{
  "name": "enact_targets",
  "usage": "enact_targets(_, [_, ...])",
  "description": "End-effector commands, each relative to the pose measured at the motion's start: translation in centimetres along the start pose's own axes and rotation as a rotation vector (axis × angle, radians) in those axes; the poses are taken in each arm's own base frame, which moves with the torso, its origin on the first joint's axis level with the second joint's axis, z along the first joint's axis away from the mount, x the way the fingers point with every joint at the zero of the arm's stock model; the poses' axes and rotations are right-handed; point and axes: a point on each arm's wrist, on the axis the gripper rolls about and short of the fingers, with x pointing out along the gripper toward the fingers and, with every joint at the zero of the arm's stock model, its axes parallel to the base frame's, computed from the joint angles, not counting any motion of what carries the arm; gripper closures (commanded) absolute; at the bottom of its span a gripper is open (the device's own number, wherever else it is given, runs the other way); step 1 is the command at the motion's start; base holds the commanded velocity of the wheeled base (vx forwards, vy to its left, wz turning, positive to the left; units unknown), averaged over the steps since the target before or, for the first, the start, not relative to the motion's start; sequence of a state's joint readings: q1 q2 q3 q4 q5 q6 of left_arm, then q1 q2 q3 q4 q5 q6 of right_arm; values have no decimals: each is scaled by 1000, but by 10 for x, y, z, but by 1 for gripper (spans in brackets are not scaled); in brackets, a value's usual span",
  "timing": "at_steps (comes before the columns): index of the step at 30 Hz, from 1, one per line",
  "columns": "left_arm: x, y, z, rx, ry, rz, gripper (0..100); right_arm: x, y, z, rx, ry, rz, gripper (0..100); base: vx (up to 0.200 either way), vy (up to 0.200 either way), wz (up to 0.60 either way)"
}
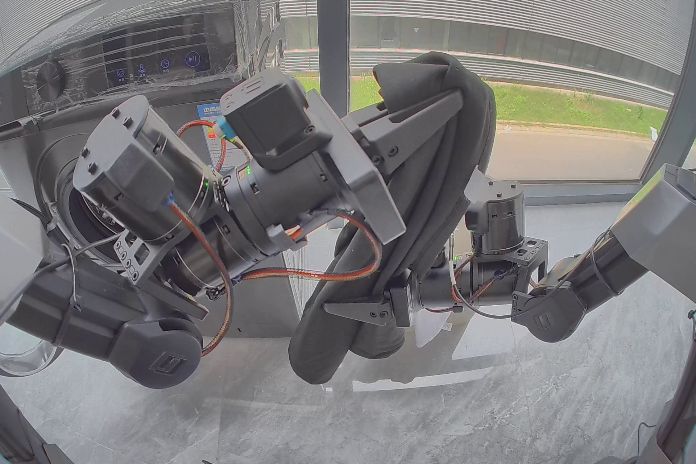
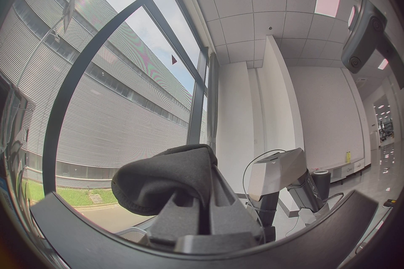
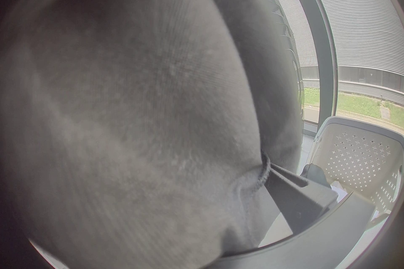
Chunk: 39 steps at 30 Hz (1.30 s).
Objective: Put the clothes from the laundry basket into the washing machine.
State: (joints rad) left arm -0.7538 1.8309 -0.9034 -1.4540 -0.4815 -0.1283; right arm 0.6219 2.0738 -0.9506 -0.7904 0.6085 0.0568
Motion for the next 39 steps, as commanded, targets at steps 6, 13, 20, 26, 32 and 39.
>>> enact_targets(6, [0, 0, -1, -1, 2, 1, 100, 12, -6, 0, -29, -31, 6, 100, 0, 0, 0])
enact_targets(13, [-1, 4, -6, -6, 15, 13, 100, 5, 0, 0, -27, -30, 7, 100, 0, 0, 0])
enact_targets(20, [-12, 30, -24, 3, 62, 91, 100, -49, 39, 0, -23, -20, 17, 100, 0, 0, 0])
enact_targets(26, [-32, 66, -53, 6, 139, 202, 100, -114, 88, 1, -59, -71, 38, 100, 0, 0, 0])
enact_targets(32, [-45, 91, -81, 1, 191, 322, 100, -153, 120, -14, -74, -96, 70, 100, 0, 0, 0])
enact_targets(39, [-49, 92, -103, -27, 236, 339, 100, -165, 127, -13, -90, -125, 66, 100, 0, 0, 0])
